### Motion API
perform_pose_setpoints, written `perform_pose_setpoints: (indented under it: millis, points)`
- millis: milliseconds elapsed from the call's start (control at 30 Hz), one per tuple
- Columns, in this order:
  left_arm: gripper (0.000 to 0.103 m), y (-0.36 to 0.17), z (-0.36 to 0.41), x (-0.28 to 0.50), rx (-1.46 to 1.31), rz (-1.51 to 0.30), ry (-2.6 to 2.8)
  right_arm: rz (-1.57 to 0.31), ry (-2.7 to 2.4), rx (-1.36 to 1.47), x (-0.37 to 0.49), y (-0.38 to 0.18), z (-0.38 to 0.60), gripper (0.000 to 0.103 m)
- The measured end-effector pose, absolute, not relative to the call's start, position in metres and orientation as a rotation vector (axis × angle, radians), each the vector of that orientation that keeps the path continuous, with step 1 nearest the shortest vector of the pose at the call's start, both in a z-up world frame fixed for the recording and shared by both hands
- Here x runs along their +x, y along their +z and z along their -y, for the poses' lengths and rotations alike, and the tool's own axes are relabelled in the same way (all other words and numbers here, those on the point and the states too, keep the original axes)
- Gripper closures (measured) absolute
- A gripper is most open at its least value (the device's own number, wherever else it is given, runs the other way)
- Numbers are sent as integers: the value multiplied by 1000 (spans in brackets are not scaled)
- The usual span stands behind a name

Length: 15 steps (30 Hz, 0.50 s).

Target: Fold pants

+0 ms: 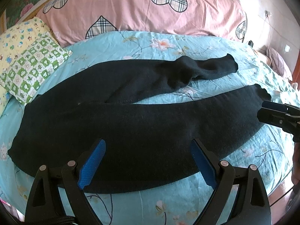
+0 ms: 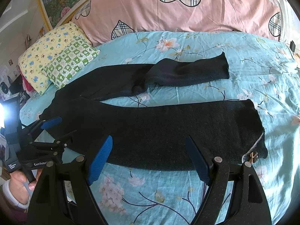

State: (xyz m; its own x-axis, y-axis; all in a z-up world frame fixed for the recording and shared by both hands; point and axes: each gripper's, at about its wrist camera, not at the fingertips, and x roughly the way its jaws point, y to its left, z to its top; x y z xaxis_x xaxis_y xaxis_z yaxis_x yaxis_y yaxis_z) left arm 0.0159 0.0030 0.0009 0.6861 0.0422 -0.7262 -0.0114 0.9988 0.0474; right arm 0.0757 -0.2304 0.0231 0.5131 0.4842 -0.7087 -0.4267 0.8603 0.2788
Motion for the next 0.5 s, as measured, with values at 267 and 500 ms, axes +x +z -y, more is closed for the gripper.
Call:
perform_pose_setpoints:
  millis: [267,500]
  points:
    - [10,6,-2,19,52,-810,12,-866,565,94,77,28,233,22]
    - [10,8,-2,24,63,-812,-9,-881,559,93,82,26,235,22]
